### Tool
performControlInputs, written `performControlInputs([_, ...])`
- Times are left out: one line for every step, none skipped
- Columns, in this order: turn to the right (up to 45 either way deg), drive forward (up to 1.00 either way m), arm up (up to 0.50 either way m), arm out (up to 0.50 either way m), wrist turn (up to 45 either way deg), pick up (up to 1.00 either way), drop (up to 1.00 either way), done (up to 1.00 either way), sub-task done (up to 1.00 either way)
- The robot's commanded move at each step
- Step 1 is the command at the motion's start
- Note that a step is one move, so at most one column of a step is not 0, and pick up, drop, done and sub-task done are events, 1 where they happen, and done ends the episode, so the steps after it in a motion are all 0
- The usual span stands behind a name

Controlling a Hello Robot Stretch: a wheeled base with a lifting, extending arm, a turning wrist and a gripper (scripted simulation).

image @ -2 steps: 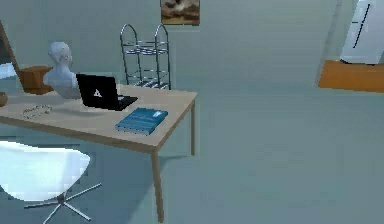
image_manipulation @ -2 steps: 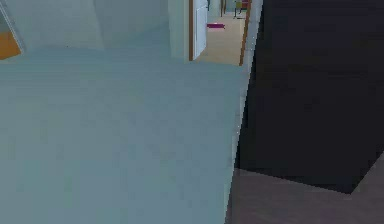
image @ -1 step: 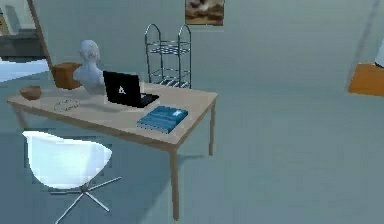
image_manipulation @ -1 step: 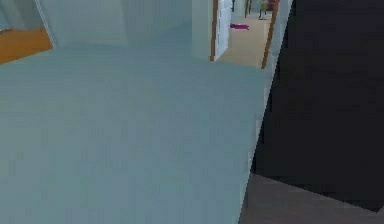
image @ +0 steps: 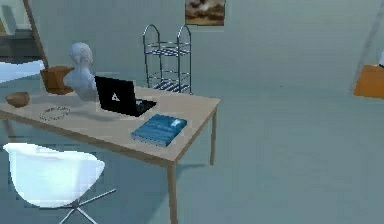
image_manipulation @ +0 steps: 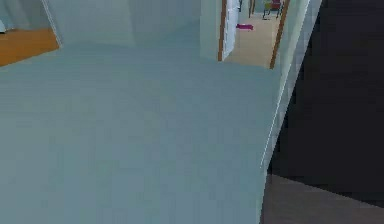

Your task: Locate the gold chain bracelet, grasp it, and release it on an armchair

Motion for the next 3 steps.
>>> performControlInputs([-21.0,0.00,0.00,0.00,0.0,0.00,0.00,0.00,0.00])
performControlInputs([0.0,0.15,0.00,0.00,0.0,0.00,0.00,0.00,0.00])
performControlInputs([-30.0,0.00,0.00,0.00,0.0,0.00,0.00,0.00,0.00])
